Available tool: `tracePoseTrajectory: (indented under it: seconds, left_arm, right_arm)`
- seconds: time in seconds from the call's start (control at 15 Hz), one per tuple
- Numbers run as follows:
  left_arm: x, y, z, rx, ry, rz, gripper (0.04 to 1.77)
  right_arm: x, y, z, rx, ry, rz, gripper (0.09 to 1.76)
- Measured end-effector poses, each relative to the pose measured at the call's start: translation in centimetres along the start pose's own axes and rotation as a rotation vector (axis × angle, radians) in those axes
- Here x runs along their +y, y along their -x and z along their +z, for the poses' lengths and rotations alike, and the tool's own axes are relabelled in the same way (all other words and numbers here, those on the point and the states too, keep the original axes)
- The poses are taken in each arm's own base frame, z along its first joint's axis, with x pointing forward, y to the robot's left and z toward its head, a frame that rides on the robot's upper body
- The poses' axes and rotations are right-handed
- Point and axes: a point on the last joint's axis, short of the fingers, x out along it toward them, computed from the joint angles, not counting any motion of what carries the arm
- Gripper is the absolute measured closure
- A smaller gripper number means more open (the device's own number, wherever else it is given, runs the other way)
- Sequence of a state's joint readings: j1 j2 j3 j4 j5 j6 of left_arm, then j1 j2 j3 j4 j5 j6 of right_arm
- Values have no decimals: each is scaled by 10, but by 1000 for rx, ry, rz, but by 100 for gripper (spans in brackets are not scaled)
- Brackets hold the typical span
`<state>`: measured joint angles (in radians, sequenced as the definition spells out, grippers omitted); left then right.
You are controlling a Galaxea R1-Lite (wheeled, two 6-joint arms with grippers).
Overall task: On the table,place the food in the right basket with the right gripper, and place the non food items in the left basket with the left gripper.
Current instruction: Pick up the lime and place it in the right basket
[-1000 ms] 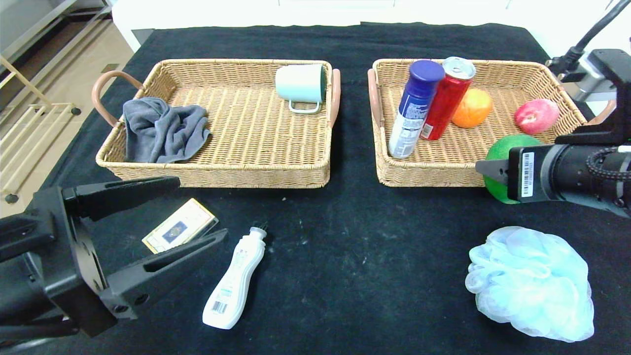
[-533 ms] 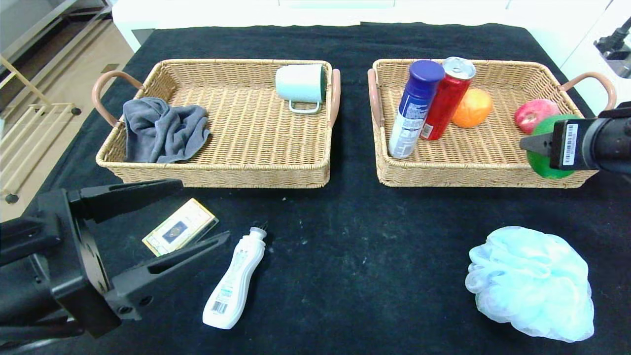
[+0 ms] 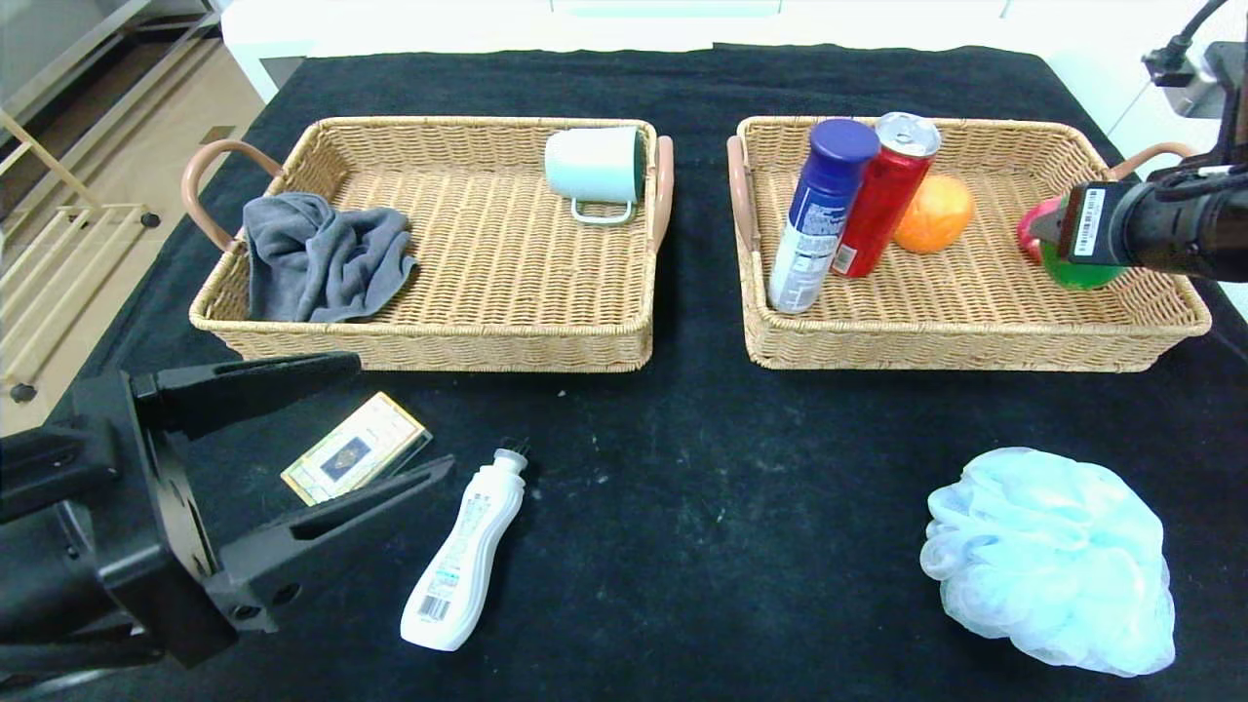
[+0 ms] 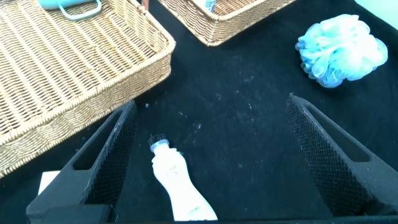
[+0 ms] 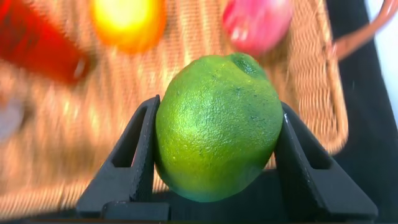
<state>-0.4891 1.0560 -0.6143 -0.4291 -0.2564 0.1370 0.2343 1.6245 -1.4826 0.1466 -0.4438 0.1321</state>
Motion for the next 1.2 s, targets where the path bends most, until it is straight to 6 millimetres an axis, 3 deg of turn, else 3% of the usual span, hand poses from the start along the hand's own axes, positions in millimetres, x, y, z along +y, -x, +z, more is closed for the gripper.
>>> tracePoseTrajectory:
  seconds: [0.2, 0.47, 0.73, 1.2]
  left_arm:
    - [0, 1, 1, -3, -1, 0, 9]
    - [0, 1, 1, -7, -2, 1, 9]
    - [0, 2, 3, -14, -4, 3, 9]
    - [0, 4, 4, -20, -14, 4, 9]
  right_arm:
    - [4, -24, 0, -2, -7, -19, 71]
    - [9, -40, -2, -16, -15, -23, 71]
    - [11, -43, -3, -15, -12, -23, 71]
    - [14, -40, -3, -13, 8, -10, 39]
